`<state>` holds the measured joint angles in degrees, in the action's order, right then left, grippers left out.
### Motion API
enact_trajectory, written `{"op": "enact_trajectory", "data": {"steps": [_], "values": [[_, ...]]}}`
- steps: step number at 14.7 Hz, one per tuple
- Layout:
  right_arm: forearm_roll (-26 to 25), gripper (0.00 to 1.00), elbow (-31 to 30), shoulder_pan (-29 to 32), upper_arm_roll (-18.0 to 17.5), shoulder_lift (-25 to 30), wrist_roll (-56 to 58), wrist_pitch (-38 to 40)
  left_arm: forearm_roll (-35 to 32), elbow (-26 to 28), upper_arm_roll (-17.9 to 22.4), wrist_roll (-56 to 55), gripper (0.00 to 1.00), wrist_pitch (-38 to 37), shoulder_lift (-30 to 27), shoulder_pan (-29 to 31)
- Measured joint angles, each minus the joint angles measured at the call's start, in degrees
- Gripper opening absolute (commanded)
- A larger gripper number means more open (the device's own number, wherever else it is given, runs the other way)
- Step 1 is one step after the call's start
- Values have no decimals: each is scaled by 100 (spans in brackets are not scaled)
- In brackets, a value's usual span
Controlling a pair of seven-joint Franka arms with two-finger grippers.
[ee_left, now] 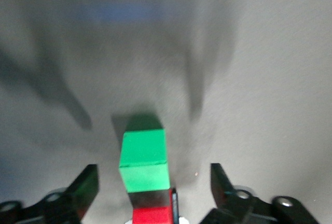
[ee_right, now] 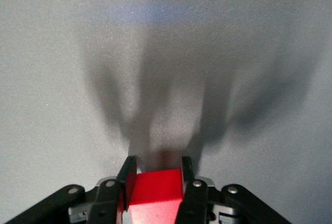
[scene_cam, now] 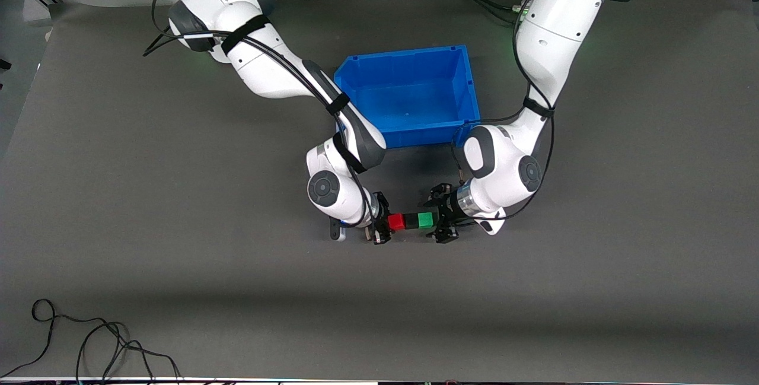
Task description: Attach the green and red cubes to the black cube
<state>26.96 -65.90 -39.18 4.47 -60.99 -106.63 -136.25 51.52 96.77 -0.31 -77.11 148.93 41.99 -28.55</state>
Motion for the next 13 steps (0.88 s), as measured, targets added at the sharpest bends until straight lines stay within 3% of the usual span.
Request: {"op": "enact_trajectory", "data": {"steps": [2, 5, 8, 13], "values": [[-77, 99, 3, -11, -1, 0, 0, -4, -462, -59, 34, -2, 100, -395, -100, 330], [-341, 100, 18, -18, 41, -1, -10, -29, -1170, -141, 63, 285, 100, -1472, -499, 1171], [-393, 100, 102, -16, 80, 29, -10, -41, -1480, -137, 94, 1429, 100, -2556, -899, 2004], [-902, 100, 110, -9, 113, 525, -10, 3, -3077, -170, 97, 3092, 100, -3815, -1457, 3065]]}}
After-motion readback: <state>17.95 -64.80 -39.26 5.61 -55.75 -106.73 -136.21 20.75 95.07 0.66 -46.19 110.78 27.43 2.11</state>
